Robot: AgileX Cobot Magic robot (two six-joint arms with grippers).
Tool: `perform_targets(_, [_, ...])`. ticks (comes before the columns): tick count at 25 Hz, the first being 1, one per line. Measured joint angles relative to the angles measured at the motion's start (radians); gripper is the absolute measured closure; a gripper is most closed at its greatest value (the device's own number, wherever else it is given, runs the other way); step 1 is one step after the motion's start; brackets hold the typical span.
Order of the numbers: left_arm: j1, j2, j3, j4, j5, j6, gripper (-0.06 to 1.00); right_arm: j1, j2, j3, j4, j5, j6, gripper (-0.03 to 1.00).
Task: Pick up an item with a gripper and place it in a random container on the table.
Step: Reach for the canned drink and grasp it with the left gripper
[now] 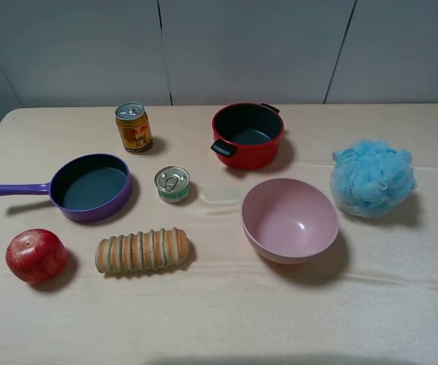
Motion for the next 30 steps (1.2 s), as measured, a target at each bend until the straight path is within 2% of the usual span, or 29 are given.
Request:
perform_targets(7, [0.0,0.096,-0.043,0.003,-0.03,0.0,-0.05,0.0,0.0,0.0,0.0,0.0,0.0,0.27])
perform_targets(21, [0.0,0.442,-0.139,0.014,-0.231,0.019,-0.05,0.0,0.0,0.0,0.0,0.0,0.0,0.27])
perform_targets(24, [0.0,0.54,-0.169,0.053,-0.282,0.022,-0.05,0.0,0.0,0.0,0.0,0.0,0.0,0.27])
perform_targets(30, [0.0,0.708,-0.214,0.081,-0.353,0.026,-0.05,0.0,0.0,0.0,0.0,0.0,0.0,0.27])
